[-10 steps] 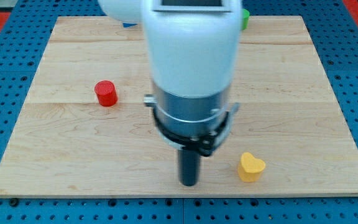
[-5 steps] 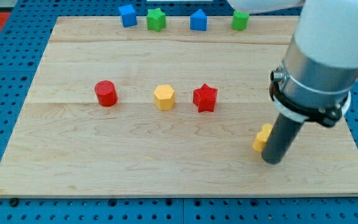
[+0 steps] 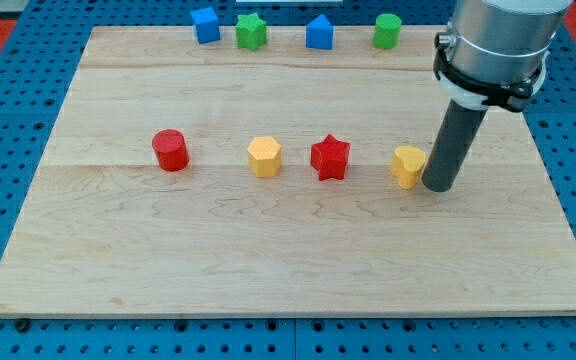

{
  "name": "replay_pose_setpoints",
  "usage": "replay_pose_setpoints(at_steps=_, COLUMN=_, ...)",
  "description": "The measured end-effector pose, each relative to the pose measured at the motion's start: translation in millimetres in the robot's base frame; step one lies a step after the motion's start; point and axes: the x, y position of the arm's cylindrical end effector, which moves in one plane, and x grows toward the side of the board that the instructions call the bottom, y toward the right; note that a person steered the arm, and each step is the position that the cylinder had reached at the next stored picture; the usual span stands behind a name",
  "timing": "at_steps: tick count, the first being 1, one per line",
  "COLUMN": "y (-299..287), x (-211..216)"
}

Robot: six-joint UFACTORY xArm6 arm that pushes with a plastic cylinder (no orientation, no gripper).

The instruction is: Slide yellow heart to right of red star

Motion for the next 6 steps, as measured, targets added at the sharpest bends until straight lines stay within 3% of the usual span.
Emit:
replay_pose_setpoints(at_steps=1, y=3, x=-3)
replay_pose_setpoints(at_steps=2, y=14, x=27)
replay_pose_setpoints(at_steps=4, y=-33, x=27)
replay_pose_setpoints(at_steps=6, y=-34, x=-5)
